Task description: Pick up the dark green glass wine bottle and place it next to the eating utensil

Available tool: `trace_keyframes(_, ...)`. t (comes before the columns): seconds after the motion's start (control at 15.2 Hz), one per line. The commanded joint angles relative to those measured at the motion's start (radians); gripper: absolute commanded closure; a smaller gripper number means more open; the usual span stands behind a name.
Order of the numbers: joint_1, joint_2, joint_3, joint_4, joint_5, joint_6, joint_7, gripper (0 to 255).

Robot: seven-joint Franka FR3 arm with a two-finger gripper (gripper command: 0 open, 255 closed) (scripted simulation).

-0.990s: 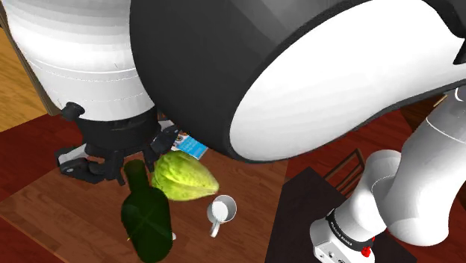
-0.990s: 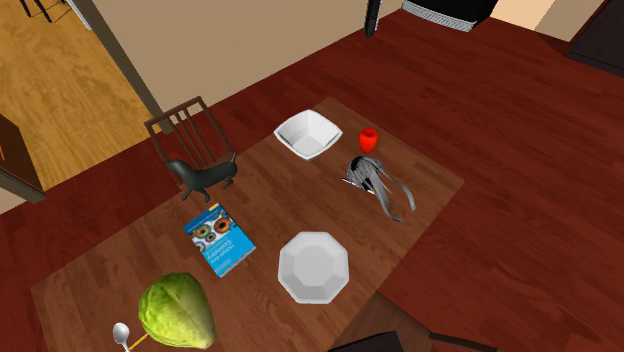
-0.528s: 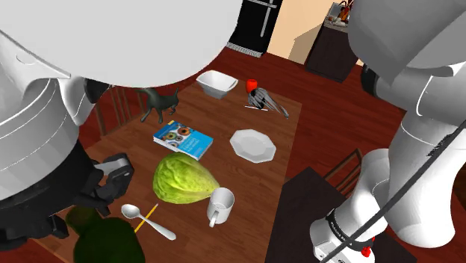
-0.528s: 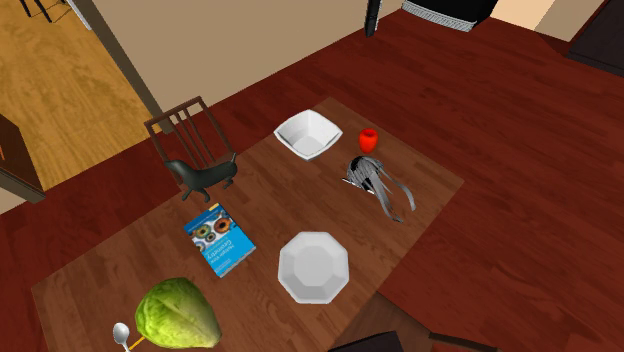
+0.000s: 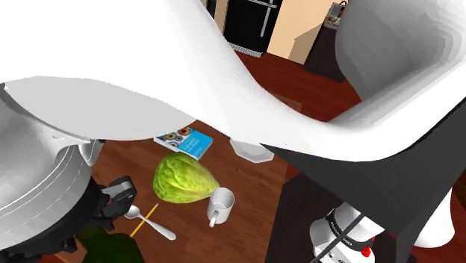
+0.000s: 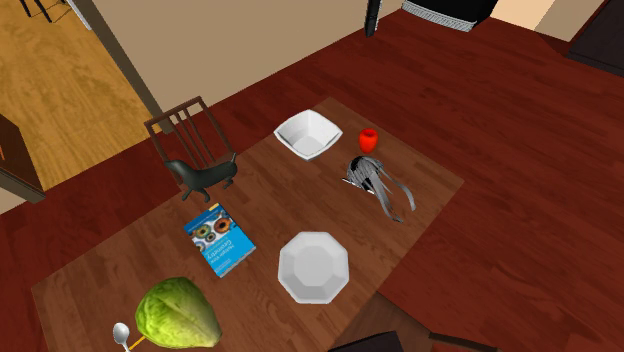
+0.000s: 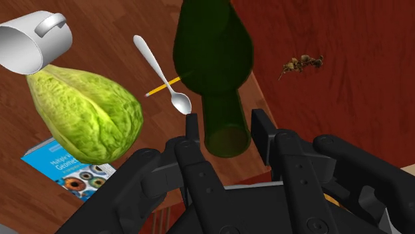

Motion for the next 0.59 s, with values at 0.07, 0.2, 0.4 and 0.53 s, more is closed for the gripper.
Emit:
trace_keyframes(0.07,-0.003,0.004,-0.002,-0.036,-0.005,0.039,0.010,255)
trace_keyframes(0.2,-0.005,0.007,-0.004,-0.060,-0.009,0.064,0.017,255)
trace_keyframes(0.4,-0.005,0.007,-0.004,-0.060,-0.009,0.064,0.017,255)
trace_keyframes(0.53,-0.005,0.007,-0.003,-0.060,-0.009,0.064,0.017,255)
